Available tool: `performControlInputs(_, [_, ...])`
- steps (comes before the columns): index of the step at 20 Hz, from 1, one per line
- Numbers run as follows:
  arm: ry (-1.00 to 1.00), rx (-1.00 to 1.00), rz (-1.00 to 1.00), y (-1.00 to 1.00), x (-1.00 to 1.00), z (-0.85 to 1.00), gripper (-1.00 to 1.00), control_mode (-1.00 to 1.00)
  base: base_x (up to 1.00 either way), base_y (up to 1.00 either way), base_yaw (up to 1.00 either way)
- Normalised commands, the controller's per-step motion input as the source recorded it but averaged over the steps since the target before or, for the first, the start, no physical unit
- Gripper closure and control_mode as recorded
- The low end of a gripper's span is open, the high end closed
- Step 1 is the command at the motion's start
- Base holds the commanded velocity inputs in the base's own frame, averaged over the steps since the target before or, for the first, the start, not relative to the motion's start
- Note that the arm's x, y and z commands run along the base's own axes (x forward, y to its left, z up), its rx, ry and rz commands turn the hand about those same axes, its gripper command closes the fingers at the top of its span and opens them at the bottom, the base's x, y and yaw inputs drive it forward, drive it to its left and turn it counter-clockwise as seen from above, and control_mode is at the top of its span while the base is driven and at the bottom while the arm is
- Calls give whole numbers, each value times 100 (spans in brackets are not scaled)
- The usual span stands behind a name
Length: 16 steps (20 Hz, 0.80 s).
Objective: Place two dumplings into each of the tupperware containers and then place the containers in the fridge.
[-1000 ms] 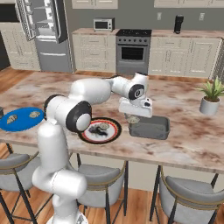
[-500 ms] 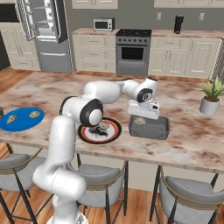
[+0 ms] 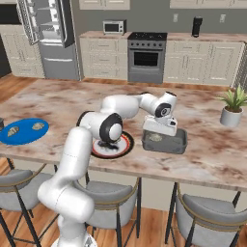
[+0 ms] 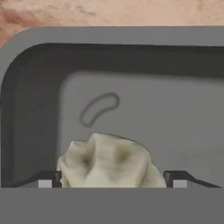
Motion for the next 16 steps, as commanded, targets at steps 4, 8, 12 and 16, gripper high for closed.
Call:
performControlInputs(4, [0,0,0,0,0,-42,-100,-100,0,0,0])
performControlInputs(8, [0,0,0,0,0,-4,-100,-100,0,0,0])
performControlInputs(12, [0,0,0,0,0,6,-100,-100,0,0,0])
performControlInputs(16, [0,0,0,1,0,21,-100,-100,0,0,0])
